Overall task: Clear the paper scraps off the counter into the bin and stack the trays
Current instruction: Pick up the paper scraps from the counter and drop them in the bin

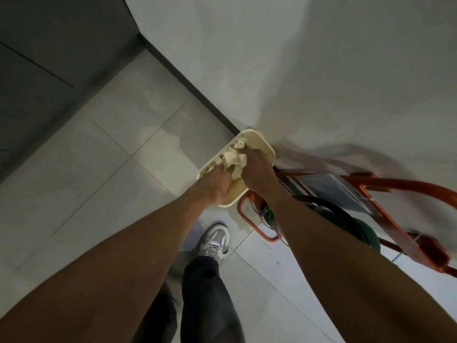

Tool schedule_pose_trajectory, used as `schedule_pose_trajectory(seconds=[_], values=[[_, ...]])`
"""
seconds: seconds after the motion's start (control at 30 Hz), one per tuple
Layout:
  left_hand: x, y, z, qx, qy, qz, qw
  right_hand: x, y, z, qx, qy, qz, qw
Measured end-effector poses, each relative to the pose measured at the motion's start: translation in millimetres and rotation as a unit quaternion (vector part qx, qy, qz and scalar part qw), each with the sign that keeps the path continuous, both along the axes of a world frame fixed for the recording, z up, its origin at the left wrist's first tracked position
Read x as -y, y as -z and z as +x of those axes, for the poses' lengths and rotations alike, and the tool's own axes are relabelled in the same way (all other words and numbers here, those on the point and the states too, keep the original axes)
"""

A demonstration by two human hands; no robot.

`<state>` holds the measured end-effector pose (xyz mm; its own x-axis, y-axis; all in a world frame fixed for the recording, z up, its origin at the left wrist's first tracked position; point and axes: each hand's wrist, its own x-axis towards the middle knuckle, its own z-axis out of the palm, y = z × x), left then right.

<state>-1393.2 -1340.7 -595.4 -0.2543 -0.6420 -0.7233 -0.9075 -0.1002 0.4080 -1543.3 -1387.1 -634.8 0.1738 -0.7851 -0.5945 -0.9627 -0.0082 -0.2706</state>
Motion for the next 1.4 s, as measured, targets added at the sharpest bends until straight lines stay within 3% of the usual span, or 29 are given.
schedule_pose_trajectory(seconds=[0.3, 0.43, 0.63, 0.77, 1.03, 1.23, 1.4], values=[[-46, -222, 108, -0.015, -0.149, -0.157, 0.976, -42, -256, 79, 0.079, 0.058, -0.083, 0.992], [-93, -348, 189, 0.019, -0.173, -0.246, 0.954, -79, -390, 139, 0.114, 0.023, -0.149, 0.982], [-193, -525, 309, 0.055, -0.273, -0.343, 0.897, -145, -554, 241, 0.225, -0.053, -0.261, 0.937], [-279, -602, 377, 0.073, -0.379, -0.376, 0.842, -185, -635, 316, 0.259, -0.115, -0.264, 0.922], [-427, -665, 491, 0.115, -0.540, -0.388, 0.738, -247, -710, 460, 0.304, -0.255, -0.246, 0.884], [-476, -678, 573, 0.144, -0.637, -0.387, 0.650, -259, -708, 569, 0.323, -0.342, -0.212, 0.857], [-491, -665, 654, 0.170, -0.675, -0.391, 0.602, -254, -695, 669, 0.350, -0.387, -0.189, 0.832]])
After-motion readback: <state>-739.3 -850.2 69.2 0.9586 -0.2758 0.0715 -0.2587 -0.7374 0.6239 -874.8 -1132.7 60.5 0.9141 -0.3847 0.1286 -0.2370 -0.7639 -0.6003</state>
